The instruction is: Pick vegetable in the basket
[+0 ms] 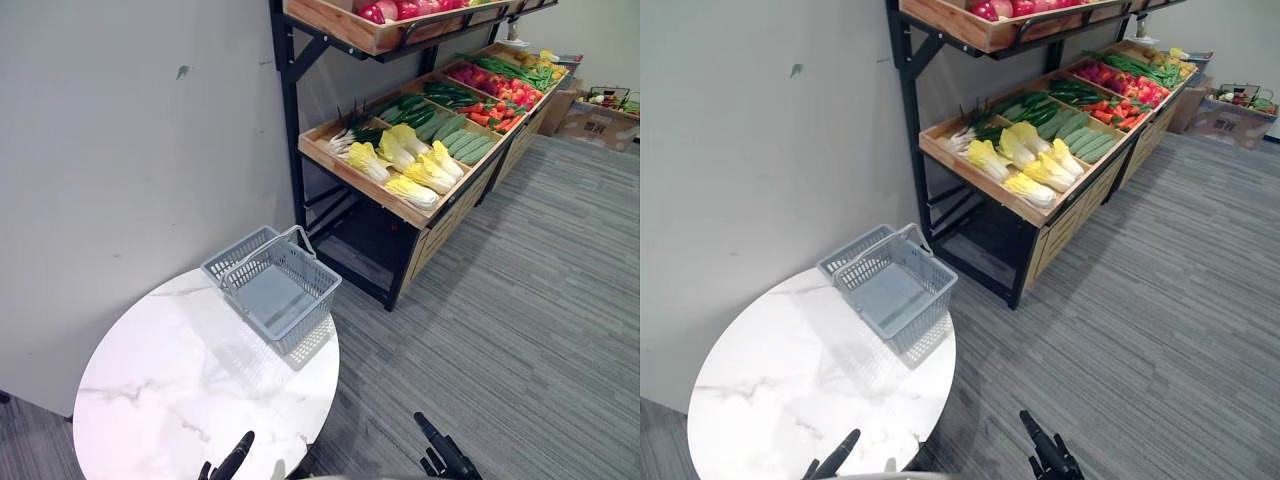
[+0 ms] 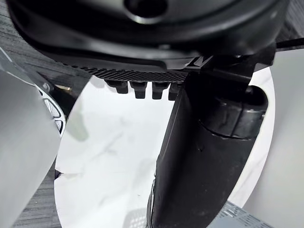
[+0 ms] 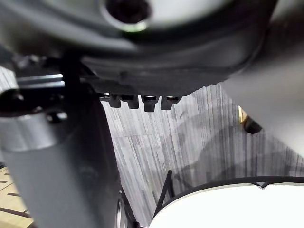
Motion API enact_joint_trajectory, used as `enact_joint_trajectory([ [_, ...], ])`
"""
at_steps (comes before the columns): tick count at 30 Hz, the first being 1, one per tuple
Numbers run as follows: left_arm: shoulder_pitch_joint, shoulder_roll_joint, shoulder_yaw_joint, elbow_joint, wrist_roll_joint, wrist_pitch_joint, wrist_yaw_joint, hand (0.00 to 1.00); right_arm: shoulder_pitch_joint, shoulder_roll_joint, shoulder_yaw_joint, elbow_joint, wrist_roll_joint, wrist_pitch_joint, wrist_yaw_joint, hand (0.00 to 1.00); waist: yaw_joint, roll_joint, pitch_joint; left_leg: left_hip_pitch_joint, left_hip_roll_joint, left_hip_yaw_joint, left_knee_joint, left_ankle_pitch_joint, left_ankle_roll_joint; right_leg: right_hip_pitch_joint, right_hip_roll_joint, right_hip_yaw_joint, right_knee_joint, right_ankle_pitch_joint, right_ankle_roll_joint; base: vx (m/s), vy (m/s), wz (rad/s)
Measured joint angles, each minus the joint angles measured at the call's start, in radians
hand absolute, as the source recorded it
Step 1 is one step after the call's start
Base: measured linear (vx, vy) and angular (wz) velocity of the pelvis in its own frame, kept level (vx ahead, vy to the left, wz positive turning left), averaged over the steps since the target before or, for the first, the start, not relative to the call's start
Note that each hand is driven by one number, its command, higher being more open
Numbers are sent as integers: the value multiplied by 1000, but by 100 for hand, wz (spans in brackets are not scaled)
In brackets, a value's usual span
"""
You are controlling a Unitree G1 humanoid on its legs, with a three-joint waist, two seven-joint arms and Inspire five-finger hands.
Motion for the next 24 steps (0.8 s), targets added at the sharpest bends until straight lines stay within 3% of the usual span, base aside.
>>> enact_joint_trajectory([
  [2,0,16,-15,9,-3,-4,-2,100,3,-1,-1,0,0,0,1,100,-2,-12,1,24,-22,-32,-4,-1,1,-60,-33,-4,168,30,32,47,76,52],
  [4,2,25,-14,30,-5,-9,0,100,9,-1,-2,-1,1,-5,6,100,-8,-13,6,61,-41,-101,-10,-7,21,-118,-67,2,345,121,26,73,61,67],
  [5,3,28,-14,35,-6,-11,0,100,9,0,-1,-1,1,-6,8,100,-8,-17,8,62,-45,-116,-9,-9,31,-127,-72,3,374,104,21,48,51,73],
  [6,6,30,-14,38,-14,-17,-1,100,9,0,-1,-2,0,-11,18,100,-9,-21,8,61,-48,-150,-5,-12,48,-153,-73,-2,397,44,18,20,28,65],
  [9,9,15,16,32,-23,-20,-4,100,10,11,-4,-7,2,-21,28,100,-20,-12,13,44,-36,-247,24,-37,100,-187,-35,0,288,-36,26,11,-22,102],
  [11,9,-3,58,24,-24,-19,-9,100,9,12,-4,-9,2,-22,28,100,-19,0,15,19,-17,-300,66,-60,123,-187,10,29,155,-35,26,4,-90,106],
  [13,-9,-22,102,13,-25,-19,-18,100,5,18,-1,-9,4,-28,28,100,-19,5,15,-38,-7,-394,101,-80,124,-186,79,119,-39,-35,26,30,-151,134],
  [14,-13,-24,115,12,-24,-19,-22,100,4,21,0,-7,5,-30,28,100,-17,2,16,-50,-10,-413,102,-81,124,-180,93,150,-93,-38,22,65,-204,143],
  [15,-19,-12,128,-6,-23,-18,-26,100,9,42,16,1,5,-37,29,100,-18,-49,6,-76,-52,-424,124,-84,117,-158,81,208,-224,-90,4,93,-179,126],
  [16,-22,7,149,-23,-22,-19,-34,100,9,55,29,-1,9,-42,38,100,-22,-84,19,-144,-80,-387,281,-118,113,-155,49,218,-255,-82,22,97,-189,148],
  [17,-32,-18,166,-25,-24,-20,-30,100,15,36,28,-7,21,-50,38,100,-25,-49,35,-185,-47,-381,424,-179,80,-146,69,169,-218,-64,16,110,-139,129],
  [18,-32,-30,165,-27,-24,-24,-29,100,14,28,28,-1,31,-48,33,100,-18,-32,37,-173,-37,-394,438,-224,56,-128,73,148,-190,-64,16,110,-149,121],
  [19,-21,-34,164,-27,-25,-25,-29,100,15,27,38,3,32,-44,30,100,-7,-26,31,-152,-43,-424,411,-225,45,-96,75,139,-198,-63,13,126,-139,87],
  [24,-7,-41,165,-29,-65,-17,-8,100,-24,26,90,8,28,-44,27,100,15,-36,12,-149,-26,-482,369,-201,2,-40,85,57,-252,-31,-7,139,-122,62],
])
